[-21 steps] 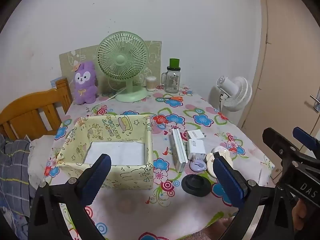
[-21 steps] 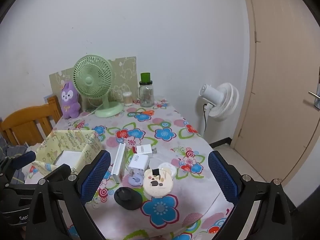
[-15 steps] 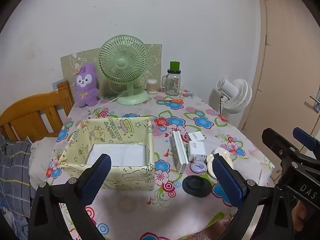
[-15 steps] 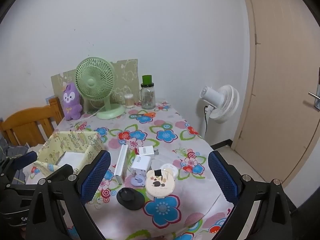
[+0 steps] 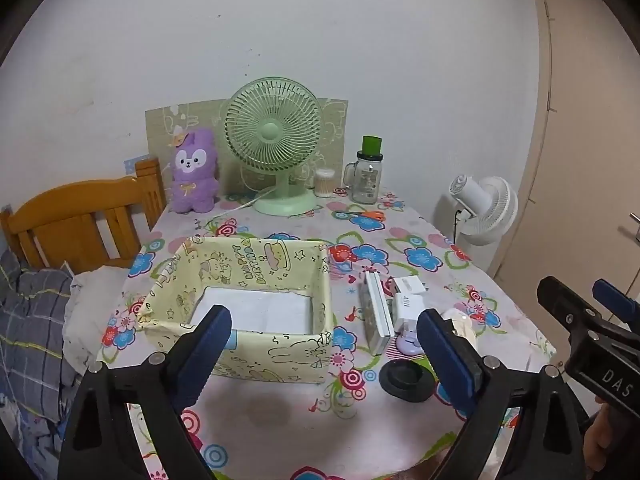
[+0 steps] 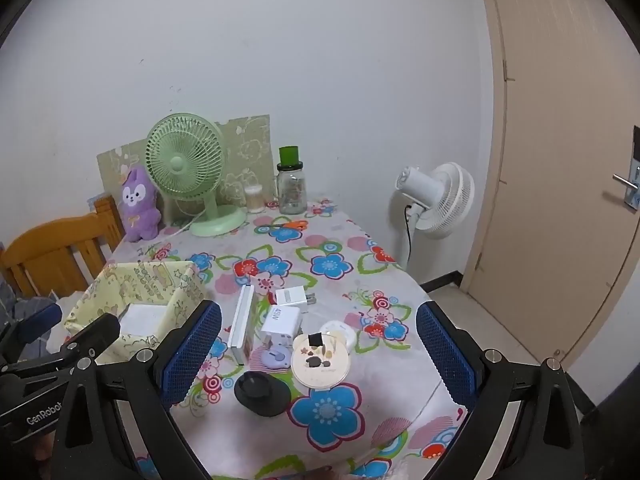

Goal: Organize rigid objects

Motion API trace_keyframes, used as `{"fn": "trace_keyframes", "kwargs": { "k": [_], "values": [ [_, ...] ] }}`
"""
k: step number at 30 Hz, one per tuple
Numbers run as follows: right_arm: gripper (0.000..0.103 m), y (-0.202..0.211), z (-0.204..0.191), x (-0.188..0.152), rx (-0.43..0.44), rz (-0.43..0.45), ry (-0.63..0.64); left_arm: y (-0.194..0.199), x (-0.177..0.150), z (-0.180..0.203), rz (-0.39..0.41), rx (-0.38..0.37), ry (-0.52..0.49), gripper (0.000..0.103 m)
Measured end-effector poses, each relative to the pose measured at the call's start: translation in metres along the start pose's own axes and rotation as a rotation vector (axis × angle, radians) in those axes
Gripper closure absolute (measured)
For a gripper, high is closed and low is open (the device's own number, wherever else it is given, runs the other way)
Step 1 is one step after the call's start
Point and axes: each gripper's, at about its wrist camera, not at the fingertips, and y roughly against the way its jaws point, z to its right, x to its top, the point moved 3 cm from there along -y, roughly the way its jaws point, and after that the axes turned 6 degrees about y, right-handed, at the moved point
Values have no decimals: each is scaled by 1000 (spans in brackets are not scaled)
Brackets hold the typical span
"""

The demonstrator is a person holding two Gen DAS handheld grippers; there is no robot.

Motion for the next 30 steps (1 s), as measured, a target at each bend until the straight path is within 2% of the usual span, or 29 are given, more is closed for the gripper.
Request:
{"fn": "trace_keyframes", "kwargs": {
  "k": [30],
  "values": [
    [4, -4, -10, 0, 15, 2, 35, 0, -3, 0, 17, -23, -23, 8]
  ]
}}
